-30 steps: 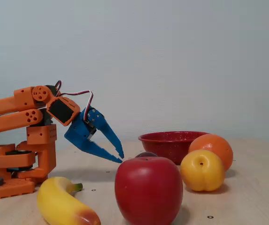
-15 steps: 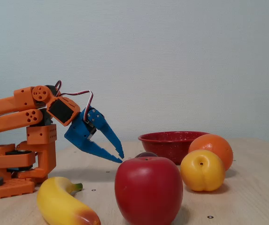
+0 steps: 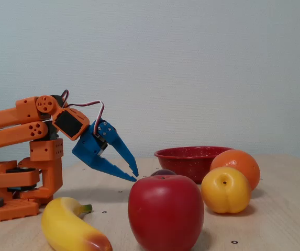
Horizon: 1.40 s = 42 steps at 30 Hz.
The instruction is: Put peach in the red bowl.
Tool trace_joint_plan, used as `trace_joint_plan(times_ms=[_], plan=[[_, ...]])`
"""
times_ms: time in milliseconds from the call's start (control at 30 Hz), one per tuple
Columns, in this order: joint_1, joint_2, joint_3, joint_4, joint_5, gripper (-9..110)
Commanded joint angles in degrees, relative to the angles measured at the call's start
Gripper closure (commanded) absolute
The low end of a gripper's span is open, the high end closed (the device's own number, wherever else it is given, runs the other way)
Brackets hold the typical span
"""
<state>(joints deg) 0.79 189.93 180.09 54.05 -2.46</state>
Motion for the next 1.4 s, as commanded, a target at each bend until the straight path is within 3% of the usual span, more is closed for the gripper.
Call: trace_joint_plan(times_ms=[0,933,1367], plan=[[-0.79,0.88,1.58,-2.29,-0.18,102],[0.18,-0.62,-1.23,-0.35,-1.49,102],[3.08,-9.67,-19.16,14.06,-2.02,102]])
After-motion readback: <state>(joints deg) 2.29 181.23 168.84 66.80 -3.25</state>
